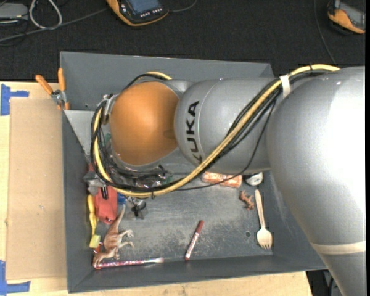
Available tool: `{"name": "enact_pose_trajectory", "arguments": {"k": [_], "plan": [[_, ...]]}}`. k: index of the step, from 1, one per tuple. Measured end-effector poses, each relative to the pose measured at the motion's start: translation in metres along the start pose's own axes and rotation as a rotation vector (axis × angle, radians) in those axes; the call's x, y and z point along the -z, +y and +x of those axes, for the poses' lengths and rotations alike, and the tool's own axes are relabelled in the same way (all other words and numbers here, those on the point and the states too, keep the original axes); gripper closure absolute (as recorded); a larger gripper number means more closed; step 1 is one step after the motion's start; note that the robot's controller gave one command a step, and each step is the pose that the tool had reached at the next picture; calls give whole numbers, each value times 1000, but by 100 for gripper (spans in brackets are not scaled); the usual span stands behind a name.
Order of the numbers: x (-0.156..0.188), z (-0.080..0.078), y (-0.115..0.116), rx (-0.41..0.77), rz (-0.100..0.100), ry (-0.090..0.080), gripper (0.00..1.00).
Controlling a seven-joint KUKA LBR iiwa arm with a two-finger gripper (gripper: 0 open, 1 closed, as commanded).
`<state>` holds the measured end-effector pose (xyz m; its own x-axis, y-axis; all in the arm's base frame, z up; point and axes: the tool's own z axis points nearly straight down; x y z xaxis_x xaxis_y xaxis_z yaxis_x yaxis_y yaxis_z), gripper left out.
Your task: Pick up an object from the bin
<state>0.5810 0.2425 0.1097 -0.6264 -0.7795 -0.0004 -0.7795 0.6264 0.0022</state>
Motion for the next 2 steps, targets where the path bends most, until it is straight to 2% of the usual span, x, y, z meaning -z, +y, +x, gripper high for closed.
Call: {"name": "enact_pose_trajectory", "arguments": {"k": [1, 2], "plan": [[-38, -16, -13, 17, 2, -8, 0], [-36, -14, -11, 344, 5, -16, 100]]}}
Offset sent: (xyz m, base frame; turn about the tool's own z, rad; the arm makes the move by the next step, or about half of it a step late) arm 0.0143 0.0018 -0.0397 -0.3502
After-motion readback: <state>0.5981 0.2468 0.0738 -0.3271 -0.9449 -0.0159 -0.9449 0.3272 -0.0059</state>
